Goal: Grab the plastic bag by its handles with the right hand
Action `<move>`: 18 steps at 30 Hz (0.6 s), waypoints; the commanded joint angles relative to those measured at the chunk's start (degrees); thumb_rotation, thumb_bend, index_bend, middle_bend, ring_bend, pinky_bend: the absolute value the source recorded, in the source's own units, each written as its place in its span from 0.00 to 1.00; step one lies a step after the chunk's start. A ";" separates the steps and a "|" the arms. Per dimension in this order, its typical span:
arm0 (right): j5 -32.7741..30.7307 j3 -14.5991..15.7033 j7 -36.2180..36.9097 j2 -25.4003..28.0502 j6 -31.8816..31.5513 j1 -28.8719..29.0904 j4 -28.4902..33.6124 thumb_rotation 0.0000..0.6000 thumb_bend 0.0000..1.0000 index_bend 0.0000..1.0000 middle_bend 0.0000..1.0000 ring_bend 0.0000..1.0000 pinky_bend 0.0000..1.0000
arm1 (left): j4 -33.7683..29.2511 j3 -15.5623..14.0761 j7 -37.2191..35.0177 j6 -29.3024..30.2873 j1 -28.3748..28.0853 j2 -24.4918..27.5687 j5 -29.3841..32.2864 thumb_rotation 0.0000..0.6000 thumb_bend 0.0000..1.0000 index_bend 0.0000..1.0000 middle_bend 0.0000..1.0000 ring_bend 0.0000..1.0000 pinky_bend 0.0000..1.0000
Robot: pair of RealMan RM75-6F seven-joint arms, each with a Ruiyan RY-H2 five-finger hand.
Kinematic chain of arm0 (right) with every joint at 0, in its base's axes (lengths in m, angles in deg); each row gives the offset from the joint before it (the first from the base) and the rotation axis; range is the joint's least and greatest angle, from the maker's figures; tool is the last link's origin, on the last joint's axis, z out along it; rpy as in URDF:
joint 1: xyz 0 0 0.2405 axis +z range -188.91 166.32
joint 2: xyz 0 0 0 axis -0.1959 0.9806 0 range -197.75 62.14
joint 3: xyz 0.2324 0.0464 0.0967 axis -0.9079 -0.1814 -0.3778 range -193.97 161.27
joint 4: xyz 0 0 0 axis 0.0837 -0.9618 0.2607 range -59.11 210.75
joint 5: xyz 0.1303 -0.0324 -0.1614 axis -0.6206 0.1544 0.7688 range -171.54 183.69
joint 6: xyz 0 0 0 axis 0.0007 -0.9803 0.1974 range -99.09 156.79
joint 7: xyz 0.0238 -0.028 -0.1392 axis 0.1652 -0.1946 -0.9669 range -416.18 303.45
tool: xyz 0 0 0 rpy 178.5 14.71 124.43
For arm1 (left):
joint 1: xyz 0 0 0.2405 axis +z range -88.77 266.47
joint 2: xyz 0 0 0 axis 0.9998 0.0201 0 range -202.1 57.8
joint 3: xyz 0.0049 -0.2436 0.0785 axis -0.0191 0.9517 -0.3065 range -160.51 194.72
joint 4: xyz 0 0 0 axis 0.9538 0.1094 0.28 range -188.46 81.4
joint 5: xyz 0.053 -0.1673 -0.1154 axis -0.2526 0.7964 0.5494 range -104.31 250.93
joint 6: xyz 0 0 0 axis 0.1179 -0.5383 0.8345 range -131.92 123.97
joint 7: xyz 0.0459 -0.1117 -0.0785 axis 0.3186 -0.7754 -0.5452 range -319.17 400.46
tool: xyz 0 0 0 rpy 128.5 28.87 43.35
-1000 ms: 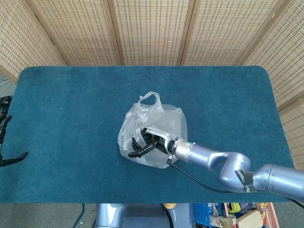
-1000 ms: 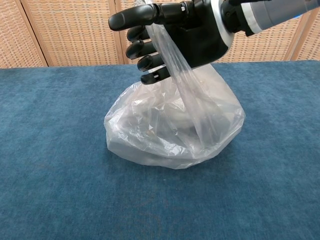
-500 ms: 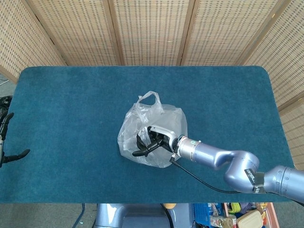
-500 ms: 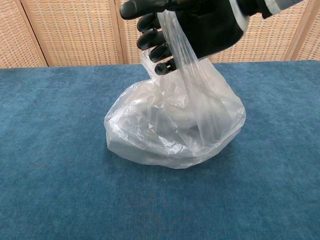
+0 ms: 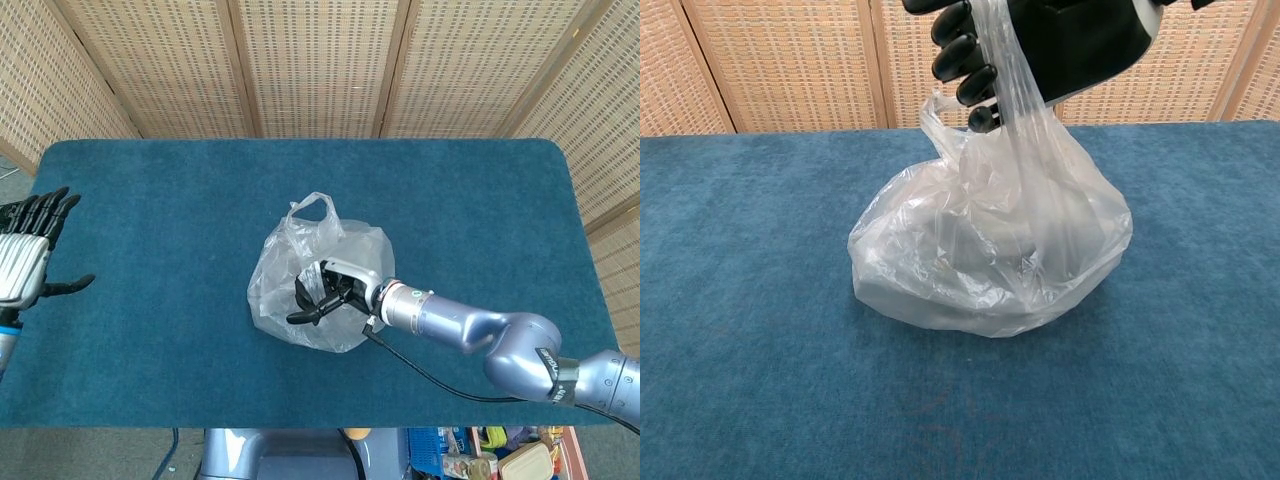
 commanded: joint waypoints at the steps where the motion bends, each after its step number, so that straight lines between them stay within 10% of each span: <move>1: -2.77 -2.24 -3.27 -0.47 2.09 -1.40 -0.93 1.00 0.00 0.73 0.74 0.71 0.58 | 5.37 1.46 -1.46 -4.32 -5.65 -2.15 -3.55 1.00 0.10 0.00 0.00 0.00 0.00; 18: -14.97 -8.53 -17.75 -2.25 10.26 -4.42 -7.22 1.00 0.00 0.73 0.74 0.71 0.58 | 40.19 -0.70 -12.52 -6.85 -26.95 -23.85 -19.13 1.00 0.28 0.01 0.00 0.00 0.00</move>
